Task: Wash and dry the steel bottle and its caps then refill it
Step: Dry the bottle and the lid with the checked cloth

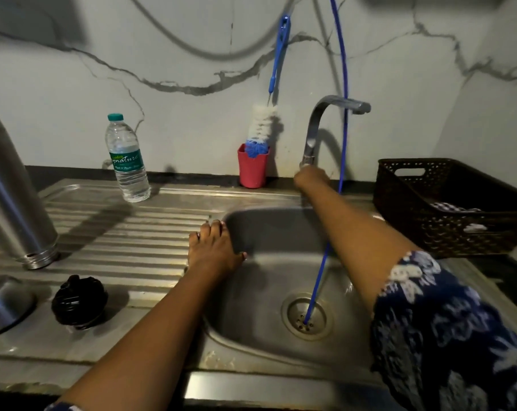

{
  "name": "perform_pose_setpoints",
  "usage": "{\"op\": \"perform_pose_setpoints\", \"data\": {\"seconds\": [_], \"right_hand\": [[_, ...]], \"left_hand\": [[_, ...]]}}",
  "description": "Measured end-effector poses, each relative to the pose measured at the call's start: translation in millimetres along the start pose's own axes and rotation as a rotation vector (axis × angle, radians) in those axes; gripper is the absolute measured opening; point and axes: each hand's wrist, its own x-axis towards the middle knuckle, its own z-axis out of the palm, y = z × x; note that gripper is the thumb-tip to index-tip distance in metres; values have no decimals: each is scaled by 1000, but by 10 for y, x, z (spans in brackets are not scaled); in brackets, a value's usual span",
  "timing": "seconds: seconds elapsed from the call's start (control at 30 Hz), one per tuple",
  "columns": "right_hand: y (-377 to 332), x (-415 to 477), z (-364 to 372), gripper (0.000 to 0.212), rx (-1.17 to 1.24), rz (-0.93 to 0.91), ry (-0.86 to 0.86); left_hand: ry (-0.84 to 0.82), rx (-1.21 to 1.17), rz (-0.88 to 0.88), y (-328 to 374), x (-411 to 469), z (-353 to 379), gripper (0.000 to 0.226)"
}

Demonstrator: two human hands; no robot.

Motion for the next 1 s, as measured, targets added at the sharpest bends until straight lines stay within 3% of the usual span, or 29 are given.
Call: {"op": "perform_pose_setpoints", "data": {"seconds": [0.1,0.2,0.3,0.43,0.53,0.7,0.77,0.87,1.0], "right_hand": [[124,-444,-159,37,-156,-227,-17],[459,-937,-469,33,-278,-436,-10],[864,-1247,-877,28,-383,-555,-18],[1408,-1239,-1453,25,-376,-497,135],[1774,-1032,-1797,30,-407,-392,254],[2221,-899,-1941,37,-394,-263,95],[2289,-960,-1940,34,-335,-322,102],[2298,-1074,-2005,32,-328,-365,101],[2198,-1042,-2232,24,-289,-283,-127]], "left_hand": [[9,-86,28,47,-28,-117,79],[81,-119,163,238,-133,-261,66],[116,-354,272,568,-280,-397,53],[-151,-882,348,1304,-511,-703,26],[-376,-1148,281,1957,-502,-842,11],[-558,-1444,34,2702,-512,-941,25],[-574,-1524,-13,2869,-521,-900,25],[-455,-1520,25,3017,-465,-739,28],[-326,-1518,73,3030,-500,-594,32]]}}
